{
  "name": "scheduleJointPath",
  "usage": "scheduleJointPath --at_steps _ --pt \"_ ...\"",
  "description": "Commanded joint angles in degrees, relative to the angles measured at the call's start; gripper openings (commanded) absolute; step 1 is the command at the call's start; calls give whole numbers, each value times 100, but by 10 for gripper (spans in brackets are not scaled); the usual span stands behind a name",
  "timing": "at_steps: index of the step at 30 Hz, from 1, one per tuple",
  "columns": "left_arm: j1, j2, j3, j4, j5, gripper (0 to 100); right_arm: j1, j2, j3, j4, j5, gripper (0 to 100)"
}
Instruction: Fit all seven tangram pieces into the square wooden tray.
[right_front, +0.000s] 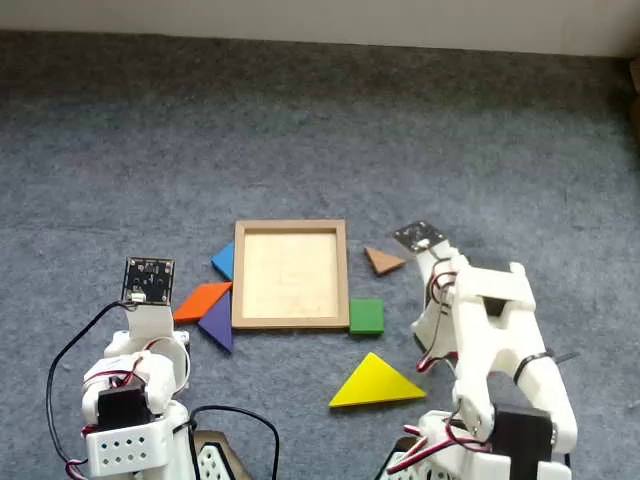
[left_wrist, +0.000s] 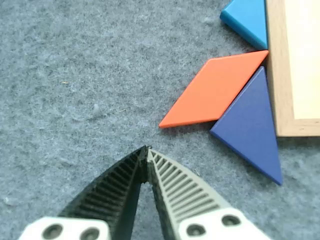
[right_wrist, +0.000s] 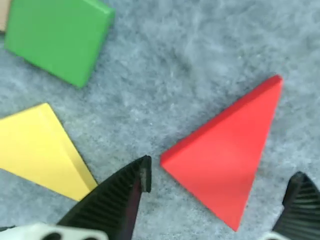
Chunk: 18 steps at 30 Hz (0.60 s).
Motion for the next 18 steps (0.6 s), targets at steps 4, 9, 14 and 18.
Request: scheduleJointPath --at_steps 4,9,14,18 --pt "-48 -268 119 26 -53 8 119 505 -532 -75 -70 404" --pt "-48 -268 119 26 -53 8 330 752 -488 -664 -70 403" --pt "-48 -268 119 26 -53 8 356 998 -505 -831 -62 307" --pt "-48 -268 119 26 -53 8 365 1130 -523 -831 -62 199"
